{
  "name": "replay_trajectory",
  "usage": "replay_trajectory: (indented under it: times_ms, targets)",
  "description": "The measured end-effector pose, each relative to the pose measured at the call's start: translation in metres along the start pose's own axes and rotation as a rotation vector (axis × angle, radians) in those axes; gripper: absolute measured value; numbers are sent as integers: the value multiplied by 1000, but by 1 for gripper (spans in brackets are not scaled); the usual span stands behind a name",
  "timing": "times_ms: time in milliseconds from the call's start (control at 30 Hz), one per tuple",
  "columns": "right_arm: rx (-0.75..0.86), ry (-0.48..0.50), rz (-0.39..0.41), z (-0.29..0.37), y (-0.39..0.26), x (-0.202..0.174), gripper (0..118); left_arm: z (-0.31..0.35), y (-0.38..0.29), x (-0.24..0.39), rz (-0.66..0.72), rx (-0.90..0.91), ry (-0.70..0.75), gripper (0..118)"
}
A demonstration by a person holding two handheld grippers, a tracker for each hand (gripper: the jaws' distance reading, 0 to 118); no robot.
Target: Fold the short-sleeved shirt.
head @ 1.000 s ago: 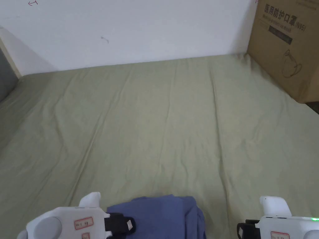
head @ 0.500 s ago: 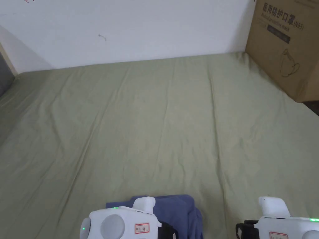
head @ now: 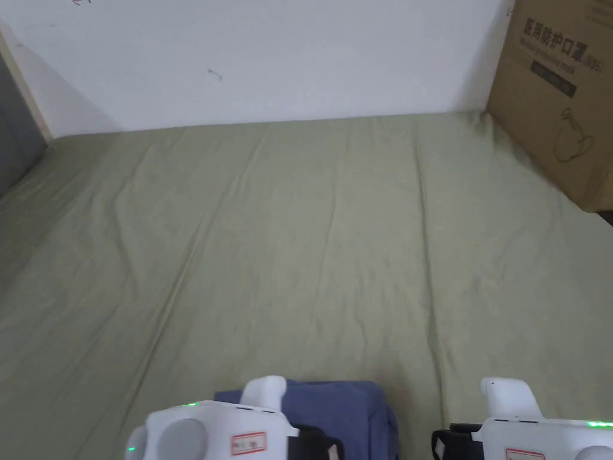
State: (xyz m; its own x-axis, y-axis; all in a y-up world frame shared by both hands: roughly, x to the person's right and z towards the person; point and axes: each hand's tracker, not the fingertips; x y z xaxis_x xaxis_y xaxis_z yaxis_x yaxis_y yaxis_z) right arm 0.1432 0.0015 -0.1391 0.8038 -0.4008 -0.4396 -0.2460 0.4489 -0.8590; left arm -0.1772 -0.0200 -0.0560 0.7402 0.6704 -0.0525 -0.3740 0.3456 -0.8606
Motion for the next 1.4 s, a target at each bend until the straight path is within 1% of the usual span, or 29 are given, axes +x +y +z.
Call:
replay_trajectory:
  times_ms: [100,167,267,300,400,467,500,567,600,633,700,767,833,900,933,967,1000,1033,1067,1100,1133,1167,1200,1233,1267,1300,1367,1400]
  targets:
    - [-6,72,70,-8,10,-28,0,46,-5,-33,75,117,7,7]
    - [-19,114,143,-19,17,-54,0,80,-14,-47,137,175,41,7]
    - [-64,158,247,-41,23,-88,0,104,-27,-80,234,223,60,7]
    - [-80,154,277,-50,25,-97,0,108,-32,-86,246,234,53,7]
    - [-153,73,387,-86,23,-118,0,113,-42,-97,268,262,48,7]
    - [-216,-16,414,-112,19,-120,0,111,-46,-105,277,277,42,8]
    - [-222,-24,413,-117,18,-119,0,109,-47,-107,284,274,36,15]
    - [-212,14,376,-114,19,-114,0,100,-44,-116,308,244,8,80]
    - [-210,18,370,-112,20,-113,0,95,-41,-117,315,224,-9,102]
    - [-211,28,363,-110,23,-110,0,90,-38,-118,316,207,-16,111]
    - [-213,32,357,-108,25,-106,0,80,-31,-125,316,213,-27,110]
    - [-219,39,339,-109,26,-101,0,65,-25,-131,322,199,-82,111]
    - [-222,57,304,-109,27,-98,0,47,-21,-149,351,205,-215,111]
    - [-222,61,295,-109,27,-97,0,38,-16,-154,413,218,-320,111]
    - [-221,62,293,-109,27,-97,0,31,-14,-158,449,191,-370,111]
    - [-221,63,291,-109,27,-97,0,26,-12,-156,481,168,-404,111]
    - [-220,64,289,-108,27,-97,0,21,-11,-154,477,153,-409,110]
    - [-220,65,286,-108,27,-96,0,17,-12,-148,461,147,-391,104]
    - [-221,64,283,-109,27,-96,0,14,-14,-141,427,123,-295,90]
    - [-221,64,280,-108,27,-96,0,9,-14,-138,390,102,-194,69]
    - [-226,59,279,-108,27,-96,0,7,-16,-139,402,108,-199,31]
    - [-225,58,279,-108,27,-95,0,11,-16,-142,443,140,-304,28]
    - [-224,63,274,-107,27,-94,0,14,-15,-147,462,139,-322,28]
    - [-225,69,266,-104,28,-95,0,16,-13,-141,437,131,-292,28]
    - [-223,63,270,-102,29,-97,0,18,-10,-136,374,117,-245,28]
    - [-215,43,292,-100,29,-99,0,20,-6,-132,341,103,-222,28]
    - [-208,29,313,-96,29,-103,0,29,-3,-132,337,102,-222,28]
    - [-202,26,316,-94,29,-104,0,33,1,-129,310,99,-210,28]
